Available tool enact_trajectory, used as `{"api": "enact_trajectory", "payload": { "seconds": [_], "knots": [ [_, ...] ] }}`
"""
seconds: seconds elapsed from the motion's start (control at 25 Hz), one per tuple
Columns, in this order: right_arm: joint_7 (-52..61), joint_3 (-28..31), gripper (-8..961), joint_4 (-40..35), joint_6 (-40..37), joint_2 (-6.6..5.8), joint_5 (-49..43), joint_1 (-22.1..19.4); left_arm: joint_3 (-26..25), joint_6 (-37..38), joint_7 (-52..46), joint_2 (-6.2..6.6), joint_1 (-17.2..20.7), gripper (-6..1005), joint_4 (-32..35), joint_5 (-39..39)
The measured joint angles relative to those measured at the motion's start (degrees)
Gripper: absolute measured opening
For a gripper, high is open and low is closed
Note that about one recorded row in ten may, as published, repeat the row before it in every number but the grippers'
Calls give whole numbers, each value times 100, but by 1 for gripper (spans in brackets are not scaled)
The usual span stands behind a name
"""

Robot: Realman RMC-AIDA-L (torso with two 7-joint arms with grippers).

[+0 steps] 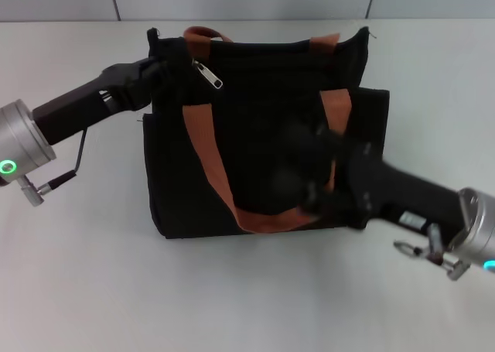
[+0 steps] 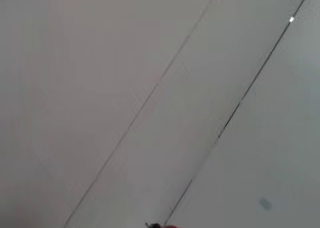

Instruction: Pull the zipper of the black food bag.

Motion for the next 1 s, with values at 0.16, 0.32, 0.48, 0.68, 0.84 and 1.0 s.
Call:
{"api": "enact_trajectory", "payload": {
  "seconds": [0.16,0.32,0.48,0.68,0.84,1.0],
  "knots": [
    [775,404,837,-23,110,-5,2,109,3,36,0,-15,31,31,0,-2],
    [1743,442,837,-228,244,-20,3,430,26,28,2,-19,3,31,-83,2],
    [2294,473,837,-258,512,-6,14,789,27,8,14,-22,-10,31,-128,13],
    [2736,428,838,-188,972,4,-25,1192,26,7,16,-33,-27,31,-131,20],
    [2841,432,838,-112,1053,6,-11,1226,16,4,16,-34,-66,31,-132,8],
    [2934,324,837,-86,1064,7,-48,1305,25,-30,16,-42,-120,31,-132,5]
  ]
}}
